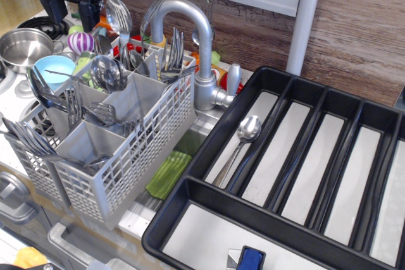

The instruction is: Put small spoon from basket to tray

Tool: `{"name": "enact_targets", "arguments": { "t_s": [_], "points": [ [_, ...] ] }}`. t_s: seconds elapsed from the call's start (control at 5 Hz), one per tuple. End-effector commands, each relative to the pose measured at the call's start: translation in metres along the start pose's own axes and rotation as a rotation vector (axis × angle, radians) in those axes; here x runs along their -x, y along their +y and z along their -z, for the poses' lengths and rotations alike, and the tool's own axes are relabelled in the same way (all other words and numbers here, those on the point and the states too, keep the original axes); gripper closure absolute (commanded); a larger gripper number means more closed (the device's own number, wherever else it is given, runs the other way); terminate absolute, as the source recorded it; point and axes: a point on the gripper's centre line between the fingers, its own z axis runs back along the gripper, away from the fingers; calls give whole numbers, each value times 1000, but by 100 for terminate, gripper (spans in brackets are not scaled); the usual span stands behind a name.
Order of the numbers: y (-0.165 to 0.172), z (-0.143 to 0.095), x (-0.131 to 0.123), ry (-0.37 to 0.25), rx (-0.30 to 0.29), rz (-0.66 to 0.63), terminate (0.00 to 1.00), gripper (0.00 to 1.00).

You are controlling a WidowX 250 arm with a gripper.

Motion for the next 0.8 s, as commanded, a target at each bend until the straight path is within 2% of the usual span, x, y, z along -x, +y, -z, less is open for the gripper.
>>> {"name": "enact_targets", "arguments": {
  "t_s": [0.0, 0.6],
  "points": [
    [0, 0, 0, 0, 0, 0, 0, 0],
    [-3, 31, -3, -65, 33, 8, 0, 0]
  ]
}}
